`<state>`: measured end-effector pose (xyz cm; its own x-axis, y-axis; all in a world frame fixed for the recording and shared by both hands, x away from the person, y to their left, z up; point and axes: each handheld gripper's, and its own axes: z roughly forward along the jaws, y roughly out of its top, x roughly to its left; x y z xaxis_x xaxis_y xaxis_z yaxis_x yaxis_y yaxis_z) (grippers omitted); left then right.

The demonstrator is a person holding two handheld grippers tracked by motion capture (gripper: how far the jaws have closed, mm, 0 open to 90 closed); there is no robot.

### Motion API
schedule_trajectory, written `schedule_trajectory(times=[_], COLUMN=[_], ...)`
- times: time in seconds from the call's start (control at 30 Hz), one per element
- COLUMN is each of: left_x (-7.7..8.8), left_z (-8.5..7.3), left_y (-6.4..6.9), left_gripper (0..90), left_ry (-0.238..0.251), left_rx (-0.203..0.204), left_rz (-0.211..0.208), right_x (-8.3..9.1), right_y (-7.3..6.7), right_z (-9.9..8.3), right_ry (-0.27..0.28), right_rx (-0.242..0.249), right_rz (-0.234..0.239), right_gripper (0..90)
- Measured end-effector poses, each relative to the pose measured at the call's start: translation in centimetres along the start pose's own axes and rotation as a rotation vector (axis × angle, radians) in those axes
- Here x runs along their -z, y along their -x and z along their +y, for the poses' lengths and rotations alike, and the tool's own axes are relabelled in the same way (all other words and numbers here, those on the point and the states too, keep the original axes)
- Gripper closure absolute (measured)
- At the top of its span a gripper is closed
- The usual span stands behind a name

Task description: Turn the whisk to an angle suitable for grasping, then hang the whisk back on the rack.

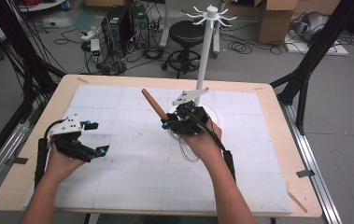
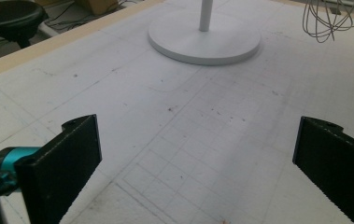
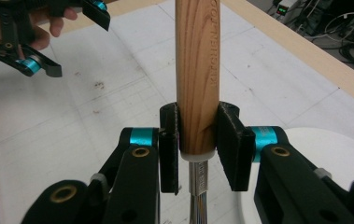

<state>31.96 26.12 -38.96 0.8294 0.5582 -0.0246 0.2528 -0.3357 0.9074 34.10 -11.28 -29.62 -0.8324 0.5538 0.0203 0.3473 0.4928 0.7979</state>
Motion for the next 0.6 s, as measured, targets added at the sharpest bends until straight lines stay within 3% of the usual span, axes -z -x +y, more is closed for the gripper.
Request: schedule_trajectory(times=[0.23, 0.47, 0.6], left_x=[-0.2, -0.4, -0.3], left_z=[0.0, 0.1, 0.3], left_y=[0.0, 0.0, 0.3], left_gripper=[1.7, 1.7, 1.7], left_ry=[-0.002, 0.002, 0.001], left_rx=[0.001, 0.003, -0.005], left_rz=[-0.005, -0.007, -0.005], right_x=[1.9, 5.6, 7.2], right_y=[0.9, 2.3, 3.1], right_z=[-0.6, -2.3, -3.0], right_ry=[0.052, 0.173, 0.213], right_rx=[-0.02, -0.033, -0.042], right_rz=[0.009, -0.036, -0.06], right_gripper=[71.3, 71.3, 71.3])
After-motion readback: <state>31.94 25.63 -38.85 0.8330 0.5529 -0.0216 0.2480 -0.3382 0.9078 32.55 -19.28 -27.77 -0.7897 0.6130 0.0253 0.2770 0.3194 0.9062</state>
